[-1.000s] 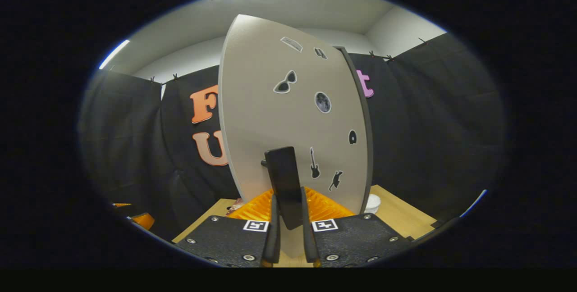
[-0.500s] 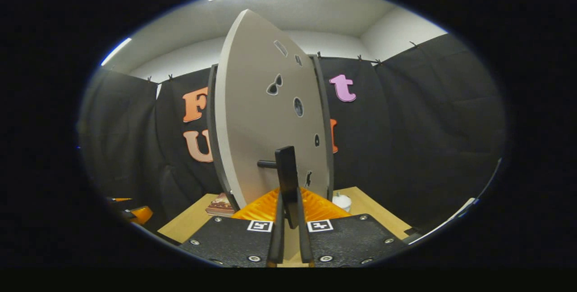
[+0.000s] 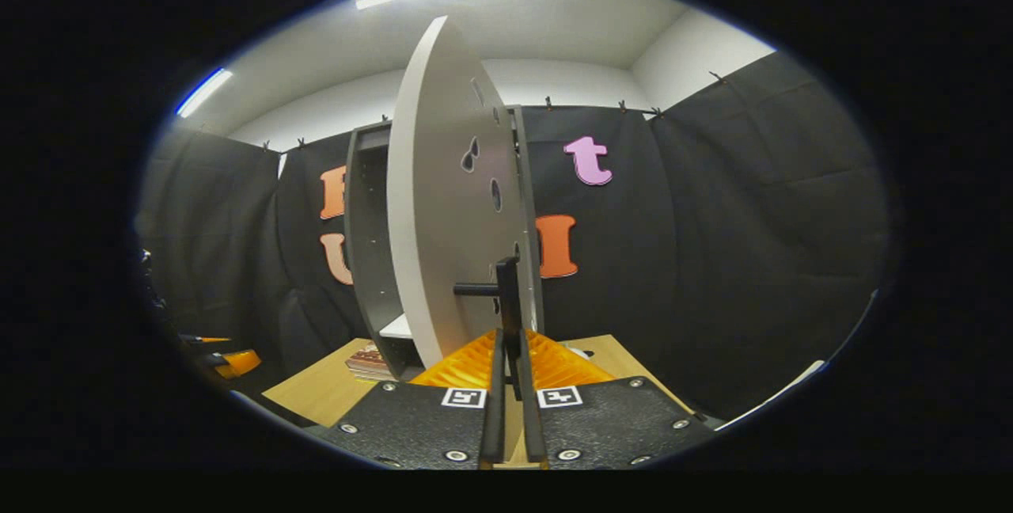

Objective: Open the cabinet door with the right hand, grasp the bottle in the cabinet with the left hand and place it on the coaster, then close the cabinet door with the right hand.

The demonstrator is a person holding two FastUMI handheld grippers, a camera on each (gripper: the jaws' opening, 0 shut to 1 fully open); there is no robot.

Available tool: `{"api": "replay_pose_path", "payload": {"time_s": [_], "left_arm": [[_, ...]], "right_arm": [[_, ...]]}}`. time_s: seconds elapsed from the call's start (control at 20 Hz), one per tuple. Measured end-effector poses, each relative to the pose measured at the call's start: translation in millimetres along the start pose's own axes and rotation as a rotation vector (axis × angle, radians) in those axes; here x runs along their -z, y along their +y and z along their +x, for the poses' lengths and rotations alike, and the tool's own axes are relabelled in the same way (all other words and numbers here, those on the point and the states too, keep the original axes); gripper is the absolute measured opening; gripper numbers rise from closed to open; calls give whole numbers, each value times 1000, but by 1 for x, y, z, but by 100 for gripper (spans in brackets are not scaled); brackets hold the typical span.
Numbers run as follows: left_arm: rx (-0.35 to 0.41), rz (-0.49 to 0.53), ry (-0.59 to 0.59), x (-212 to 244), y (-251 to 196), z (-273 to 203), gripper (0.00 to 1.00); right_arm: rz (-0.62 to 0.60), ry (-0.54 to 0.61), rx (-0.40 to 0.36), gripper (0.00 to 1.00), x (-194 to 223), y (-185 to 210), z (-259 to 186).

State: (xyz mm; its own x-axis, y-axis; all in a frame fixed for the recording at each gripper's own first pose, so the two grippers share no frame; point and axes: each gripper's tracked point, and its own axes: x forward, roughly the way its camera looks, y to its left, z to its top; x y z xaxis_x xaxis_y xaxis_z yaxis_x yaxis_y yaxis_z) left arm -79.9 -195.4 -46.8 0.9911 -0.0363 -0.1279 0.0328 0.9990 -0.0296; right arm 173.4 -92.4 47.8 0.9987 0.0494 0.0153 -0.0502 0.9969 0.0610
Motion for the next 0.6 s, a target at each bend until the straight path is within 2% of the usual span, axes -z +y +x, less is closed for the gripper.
{"api": "replay_pose_path", "payload": {"time_s": [0.05, 0.15, 0.25, 0.35, 0.4, 0.55, 0.6], "left_arm": [[1, 0, 1, 0, -3, -1, 94], [2, -1, 6, 2, -8, -2, 95], [0, -1, 11, 4, -11, -2, 94], [-4, 1, 18, 5, -13, -3, 94], [-3, -3, 20, 5, -14, -2, 94], [-10, -7, 26, 6, -16, -2, 94], [-13, -7, 28, 7, -16, -2, 96]], "right_arm": [[5, -4, 1, 14, -1, -2, 0], [21, -11, -3, 14, -1, -6, 0], [43, -18, -5, 7, -2, -8, 1], [47, -22, -6, 14, -2, -10, 2], [49, -24, -3, 9, -3, -12, 3], [54, -21, 0, 8, -2, -16, 4], [58, -22, -10, 8, -2, -14, 2]]}}
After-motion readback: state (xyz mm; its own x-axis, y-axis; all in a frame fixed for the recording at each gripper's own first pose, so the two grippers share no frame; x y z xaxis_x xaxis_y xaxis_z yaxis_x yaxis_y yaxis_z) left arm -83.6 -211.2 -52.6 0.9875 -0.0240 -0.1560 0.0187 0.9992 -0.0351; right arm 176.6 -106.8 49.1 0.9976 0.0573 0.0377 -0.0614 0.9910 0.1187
